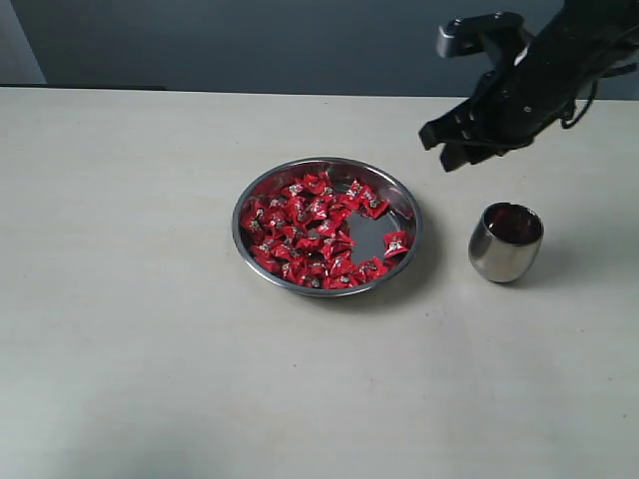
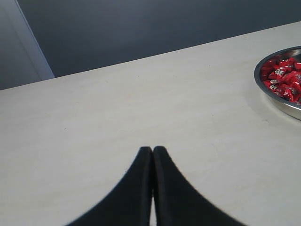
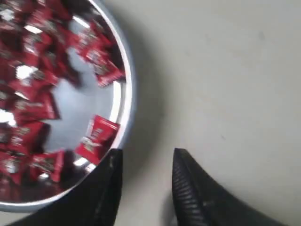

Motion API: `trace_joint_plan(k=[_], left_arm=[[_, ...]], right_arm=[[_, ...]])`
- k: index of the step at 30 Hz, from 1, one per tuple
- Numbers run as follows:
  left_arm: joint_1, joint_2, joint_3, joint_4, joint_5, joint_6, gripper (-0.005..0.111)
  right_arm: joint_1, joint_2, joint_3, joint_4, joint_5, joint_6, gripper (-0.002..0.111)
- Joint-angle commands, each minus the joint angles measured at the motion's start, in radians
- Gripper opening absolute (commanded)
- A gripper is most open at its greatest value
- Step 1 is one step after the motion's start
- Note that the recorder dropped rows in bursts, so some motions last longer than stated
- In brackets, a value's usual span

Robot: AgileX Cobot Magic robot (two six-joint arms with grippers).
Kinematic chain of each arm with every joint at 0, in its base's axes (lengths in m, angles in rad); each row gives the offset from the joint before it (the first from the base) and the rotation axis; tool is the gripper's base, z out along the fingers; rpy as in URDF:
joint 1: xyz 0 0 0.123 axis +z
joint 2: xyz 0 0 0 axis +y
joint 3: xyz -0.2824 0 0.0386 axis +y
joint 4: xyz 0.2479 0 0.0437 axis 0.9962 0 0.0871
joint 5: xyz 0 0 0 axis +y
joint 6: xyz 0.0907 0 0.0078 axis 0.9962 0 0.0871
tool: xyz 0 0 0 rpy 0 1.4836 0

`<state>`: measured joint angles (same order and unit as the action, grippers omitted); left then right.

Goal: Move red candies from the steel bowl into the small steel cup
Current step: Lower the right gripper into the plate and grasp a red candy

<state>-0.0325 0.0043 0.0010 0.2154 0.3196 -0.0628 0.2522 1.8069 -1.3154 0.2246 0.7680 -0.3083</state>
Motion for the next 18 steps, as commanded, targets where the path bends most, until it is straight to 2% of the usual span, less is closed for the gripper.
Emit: trace_joint_plan(k=[1,7,18], left_arm=[[0.000,-0.004,-0.001,0.003,-0.007,-0.005,0.000],[0.000,-0.004,-0.001,0.003,-0.007,-0.005,0.000],[0.000,-0.004,-0.001,0.003,-0.007,-0.005,0.000]], right_arm=[[0.101,0.022,-0.010,0.122,-0.093,-0.149,0.036],[0.190,0.083,-0.014,0.134,-0.223,-0.147,0.036],[0.275,0.239,-0.139,0.139,-0.172,-0.149,0.036]])
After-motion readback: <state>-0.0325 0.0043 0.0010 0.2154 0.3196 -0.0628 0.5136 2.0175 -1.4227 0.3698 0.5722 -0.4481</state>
